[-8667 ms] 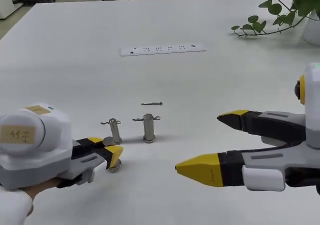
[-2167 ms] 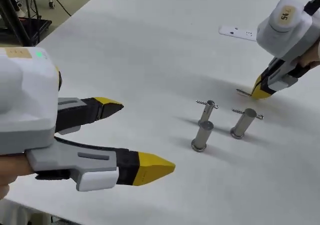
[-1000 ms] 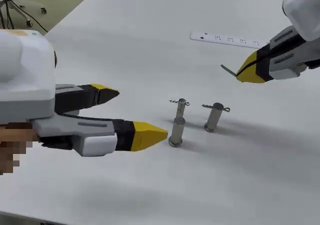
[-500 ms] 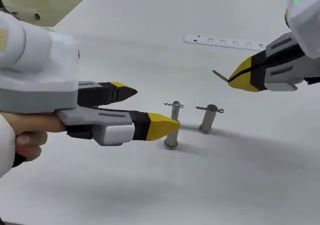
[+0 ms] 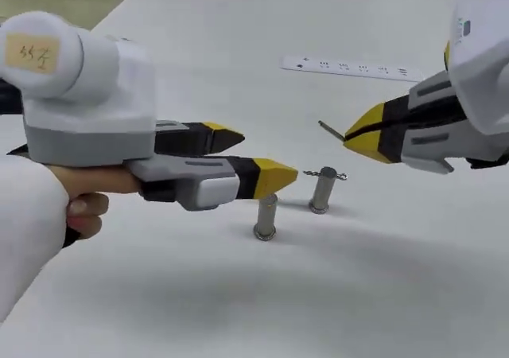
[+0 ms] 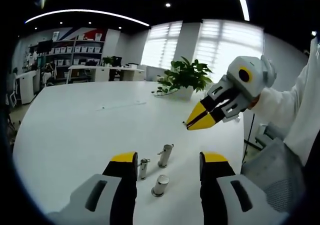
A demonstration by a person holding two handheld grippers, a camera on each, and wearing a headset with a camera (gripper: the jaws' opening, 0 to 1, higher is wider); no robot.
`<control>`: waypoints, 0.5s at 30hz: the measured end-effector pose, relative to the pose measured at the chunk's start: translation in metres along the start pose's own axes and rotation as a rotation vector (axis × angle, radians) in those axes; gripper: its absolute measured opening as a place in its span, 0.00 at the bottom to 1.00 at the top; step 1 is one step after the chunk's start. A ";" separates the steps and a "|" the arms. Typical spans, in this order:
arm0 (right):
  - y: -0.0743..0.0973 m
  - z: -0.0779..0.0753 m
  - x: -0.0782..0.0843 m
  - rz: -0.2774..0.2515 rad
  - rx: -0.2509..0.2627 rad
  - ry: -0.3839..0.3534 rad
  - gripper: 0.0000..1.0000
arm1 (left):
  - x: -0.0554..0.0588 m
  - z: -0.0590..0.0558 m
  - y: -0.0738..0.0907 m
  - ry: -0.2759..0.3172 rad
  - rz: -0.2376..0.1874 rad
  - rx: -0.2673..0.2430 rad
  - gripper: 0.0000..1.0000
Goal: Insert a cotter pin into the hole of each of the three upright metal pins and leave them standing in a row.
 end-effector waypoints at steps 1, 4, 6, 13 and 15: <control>0.000 0.001 0.000 0.000 0.001 0.001 0.00 | -0.001 0.000 -0.001 0.002 -0.005 0.000 0.45; -0.001 0.005 0.000 0.000 0.006 0.005 0.00 | -0.004 0.001 -0.006 0.019 -0.015 0.005 0.40; -0.001 0.007 0.000 0.002 0.010 0.006 0.00 | -0.005 0.001 -0.007 0.032 -0.021 0.008 0.39; -0.003 0.012 0.000 0.007 0.025 0.028 0.00 | -0.006 -0.007 -0.017 0.104 -0.032 0.046 0.35; -0.004 0.014 -0.001 0.008 0.036 0.030 0.00 | -0.006 -0.010 -0.020 0.116 -0.029 0.060 0.32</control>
Point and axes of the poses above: the centre of the closed fingertips' face, and the gripper's own axes: y roughly backward along the fingers, z roughly to its left, x roughly out of its underside, the point moved 4 cm from there along y, roughly backward along the fingers, and after that the axes turned 6 degrees about -z, right-handed, at the moved point
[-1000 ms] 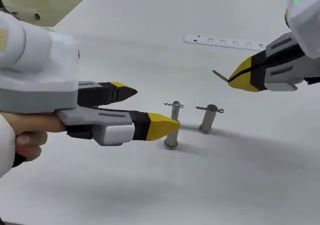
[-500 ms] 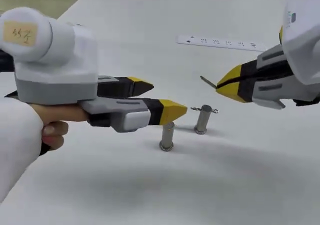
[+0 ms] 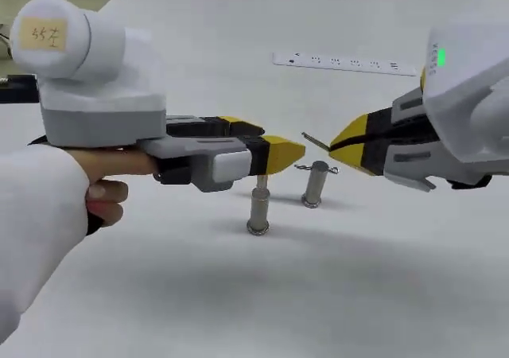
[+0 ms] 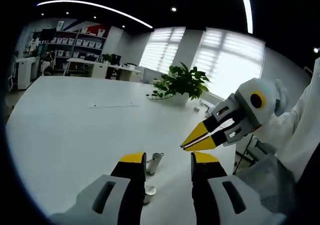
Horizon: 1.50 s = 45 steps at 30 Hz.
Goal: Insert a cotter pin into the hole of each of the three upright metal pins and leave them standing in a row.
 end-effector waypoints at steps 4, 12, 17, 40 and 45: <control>0.000 0.002 -0.006 -0.005 0.022 0.023 0.00 | 0.000 -0.004 -0.006 0.016 0.004 0.020 0.24; -0.002 0.005 -0.010 -0.007 0.019 0.041 0.00 | 0.000 -0.009 -0.010 0.060 0.008 0.047 0.13; -0.003 0.006 -0.009 -0.005 0.015 0.041 0.00 | 0.001 -0.009 -0.010 0.062 0.016 0.048 0.09; -0.003 0.007 -0.014 -0.004 0.013 0.065 0.00 | 0.004 -0.012 -0.014 0.114 0.044 0.065 0.01; -0.003 0.008 -0.015 -0.006 0.010 0.060 0.00 | 0.004 -0.013 -0.013 0.137 0.049 0.068 0.00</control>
Point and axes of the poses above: the centre of the closed fingertips' face, and the gripper's own axes: y roughly backward along the fingers, z roughly to its left, x roughly out of its underside, the point moved 4 cm from there along y, roughly backward along the fingers, and after that the axes turned 6 degrees about -z, right-handed, at the moved point
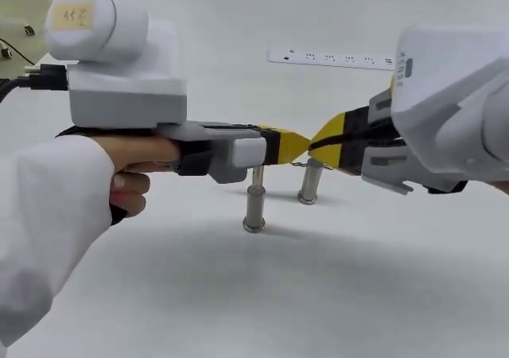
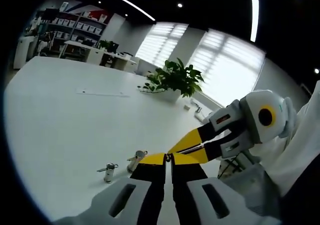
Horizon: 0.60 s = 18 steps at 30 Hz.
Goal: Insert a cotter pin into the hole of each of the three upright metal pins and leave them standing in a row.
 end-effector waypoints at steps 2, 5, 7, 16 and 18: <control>0.000 0.000 0.000 -0.001 0.000 0.002 0.00 | 0.000 0.000 0.000 0.014 0.002 0.002 0.00; 0.000 0.001 -0.001 0.000 -0.005 0.006 0.00 | 0.001 0.001 0.002 0.032 0.010 0.008 0.00; 0.000 0.002 -0.001 -0.001 -0.008 0.007 0.00 | 0.001 0.001 0.002 0.036 0.016 0.012 0.00; 0.000 0.002 -0.003 -0.018 -0.010 -0.006 0.00 | -0.001 0.000 0.005 0.062 0.019 0.001 0.00; 0.000 0.003 -0.004 -0.012 -0.014 -0.007 0.00 | 0.000 0.000 0.005 0.059 0.027 -0.002 0.00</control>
Point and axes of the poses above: the centre of the closed fingertips' face, and the gripper's own axes: y roughly backward along the fingers, z roughly to its left, x roughly out of its underside, the point moved 4 cm from there along y, roughly backward along the fingers, and after that the axes turned 6 degrees about -z, right-handed, at the moved point
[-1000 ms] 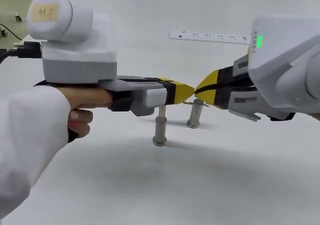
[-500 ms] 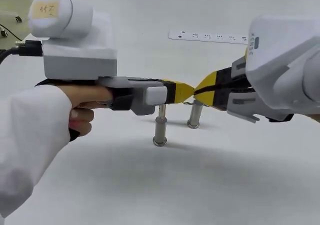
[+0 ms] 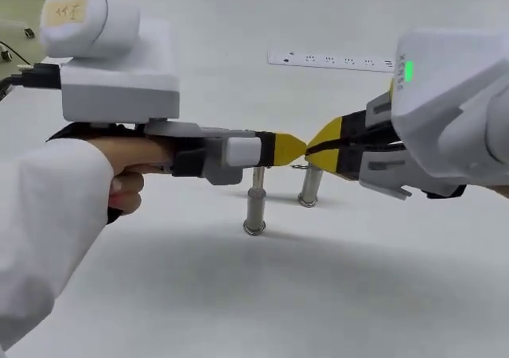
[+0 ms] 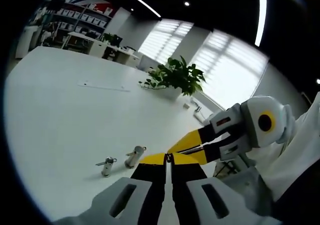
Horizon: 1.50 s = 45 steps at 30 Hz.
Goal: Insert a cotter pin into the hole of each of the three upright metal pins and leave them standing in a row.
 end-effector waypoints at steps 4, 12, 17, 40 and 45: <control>-0.001 0.003 0.001 0.011 -0.020 -0.004 0.00 | 0.004 0.000 0.000 -0.008 0.027 -0.001 0.00; -0.003 0.011 0.006 0.015 -0.075 -0.037 0.00 | 0.011 -0.001 0.000 -0.016 0.066 0.003 0.00; -0.005 0.014 0.010 0.028 -0.083 -0.063 0.00 | 0.013 0.000 0.000 -0.028 0.074 0.002 0.00; 0.007 0.021 0.011 -0.104 -0.296 -0.425 0.11 | 0.013 -0.021 0.013 -0.272 0.060 0.145 0.00; 0.007 0.031 0.008 -0.118 -0.357 -0.484 0.08 | 0.015 -0.036 0.015 -0.309 0.057 0.187 0.00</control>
Point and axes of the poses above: the centre of the closed fingertips' face, and the gripper's own axes: y roughly backward along the fingers, z roughly to its left, x roughly out of its underside, the point moved 4 cm from there along y, roughly backward along the fingers, and after that the axes turned 6 degrees about -z, right-handed, at the moved point
